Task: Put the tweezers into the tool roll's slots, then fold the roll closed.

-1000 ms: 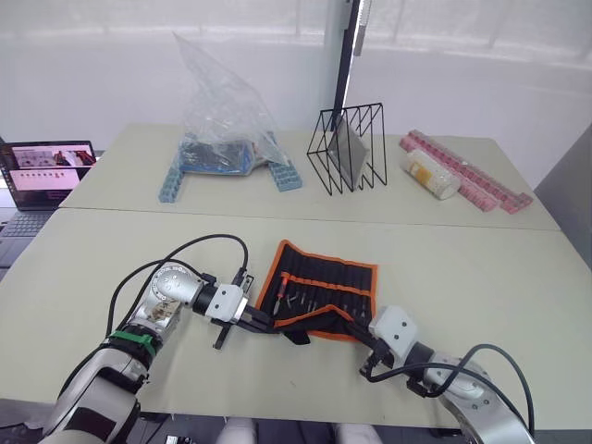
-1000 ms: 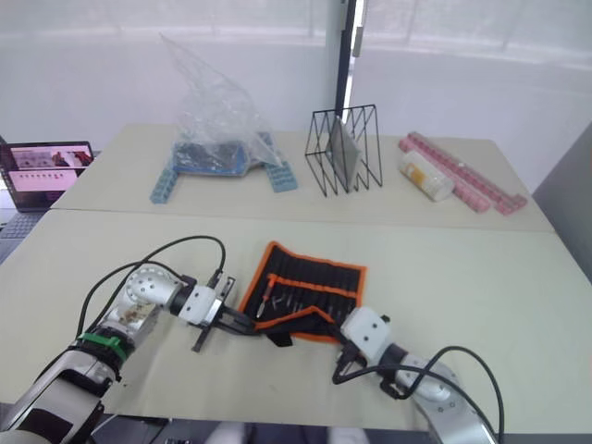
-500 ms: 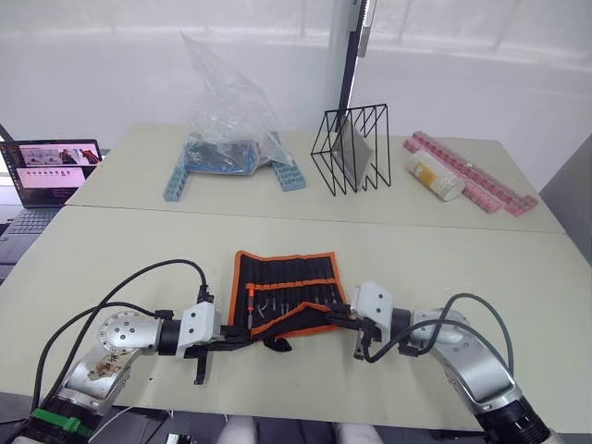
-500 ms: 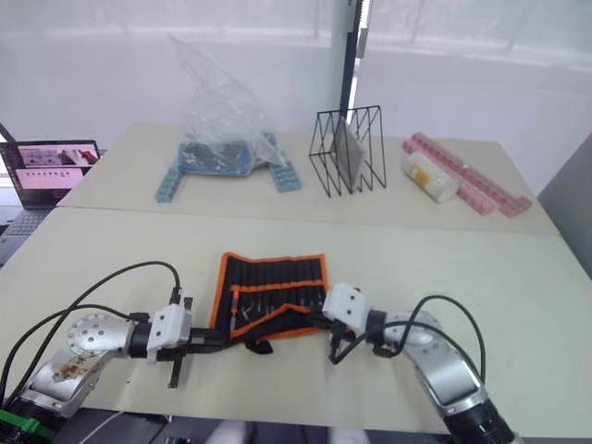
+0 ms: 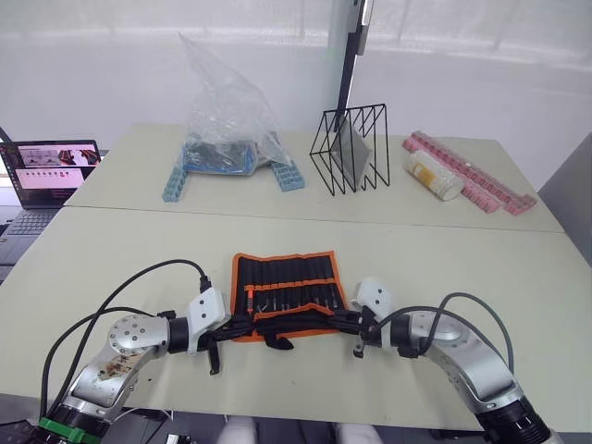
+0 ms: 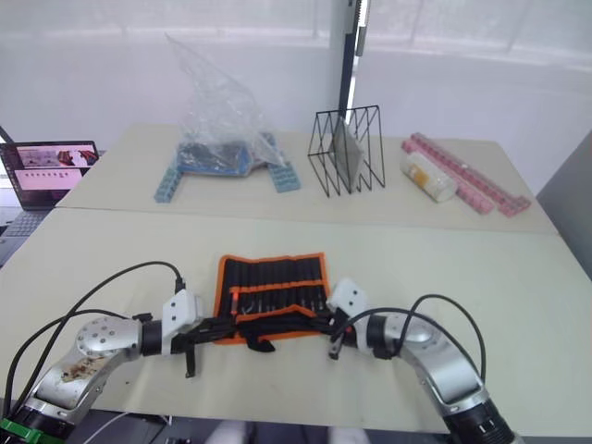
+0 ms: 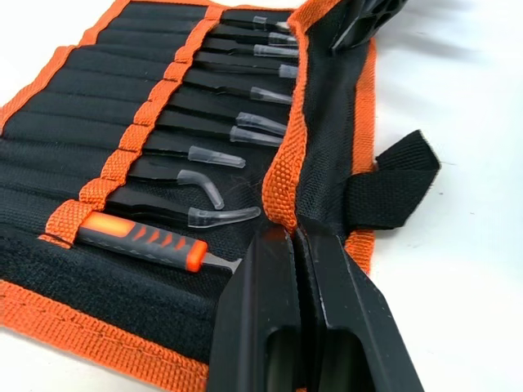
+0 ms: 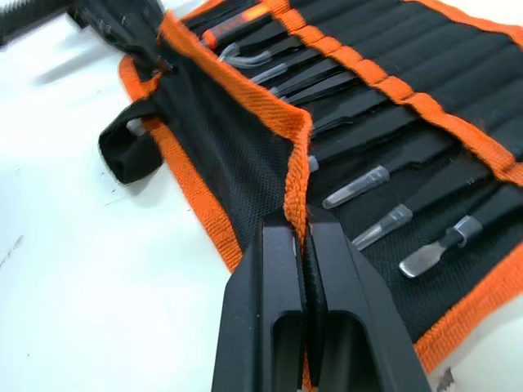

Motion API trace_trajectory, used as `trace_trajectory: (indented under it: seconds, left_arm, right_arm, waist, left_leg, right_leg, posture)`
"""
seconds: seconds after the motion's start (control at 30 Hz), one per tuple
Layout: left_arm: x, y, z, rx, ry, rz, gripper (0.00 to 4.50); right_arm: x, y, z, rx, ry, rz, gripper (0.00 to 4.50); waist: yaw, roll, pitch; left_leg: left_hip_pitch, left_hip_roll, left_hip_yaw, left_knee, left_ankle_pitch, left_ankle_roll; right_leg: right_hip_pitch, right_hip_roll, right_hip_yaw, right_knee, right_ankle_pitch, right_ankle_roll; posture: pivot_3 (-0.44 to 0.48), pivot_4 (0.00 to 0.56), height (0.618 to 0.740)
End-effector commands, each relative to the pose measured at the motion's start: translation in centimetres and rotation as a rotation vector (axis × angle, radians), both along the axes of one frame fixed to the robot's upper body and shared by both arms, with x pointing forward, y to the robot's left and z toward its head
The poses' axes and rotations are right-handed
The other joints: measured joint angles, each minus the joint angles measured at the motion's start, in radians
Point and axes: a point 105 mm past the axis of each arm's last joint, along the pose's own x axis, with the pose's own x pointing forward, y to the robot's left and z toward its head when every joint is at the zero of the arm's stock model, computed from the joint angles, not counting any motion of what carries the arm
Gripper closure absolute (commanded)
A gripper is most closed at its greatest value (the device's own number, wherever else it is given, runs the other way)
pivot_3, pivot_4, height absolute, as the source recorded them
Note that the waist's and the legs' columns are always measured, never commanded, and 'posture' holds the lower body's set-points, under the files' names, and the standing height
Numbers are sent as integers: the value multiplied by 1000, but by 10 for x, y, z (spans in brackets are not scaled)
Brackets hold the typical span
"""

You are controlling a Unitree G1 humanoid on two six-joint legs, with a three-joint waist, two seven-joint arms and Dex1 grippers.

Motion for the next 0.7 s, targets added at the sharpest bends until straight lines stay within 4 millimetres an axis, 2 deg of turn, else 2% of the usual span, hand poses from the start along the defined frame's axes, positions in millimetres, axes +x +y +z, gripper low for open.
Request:
trace_trajectory:
  seconds: [0.03, 0.13, 0.7]
  left_arm:
    - [7, 4, 6, 34, -38, -1, 4462]
    - [10, 8, 8, 56, -44, -18, 4462]
    - [24, 22, 15, 74, -53, -16, 4462]
  right_arm:
    - [-1, -7, 9, 16, 1, -48, 4500]
    - [-9, -5, 11, 37, 30, -35, 4500]
    - [-25, 5, 11, 53, 86, 1, 4500]
  waist:
    - [-1, 0, 0]
    - [-3, 0, 0]
    - [-4, 0, 0]
  left_leg:
    - [0, 0, 0, 0, 0, 0]
    - [0, 0, 0, 0, 0, 0]
    - [0, 0, 0, 0, 0, 0]
  right_leg:
    - [0, 0, 0, 0, 0, 0]
    - [0, 0, 0, 0, -1, 1]
    - [-1, 0, 0, 0, -3, 4]
  posture:
    - [0, 150, 718]
    - [0, 150, 718]
    - [0, 150, 718]
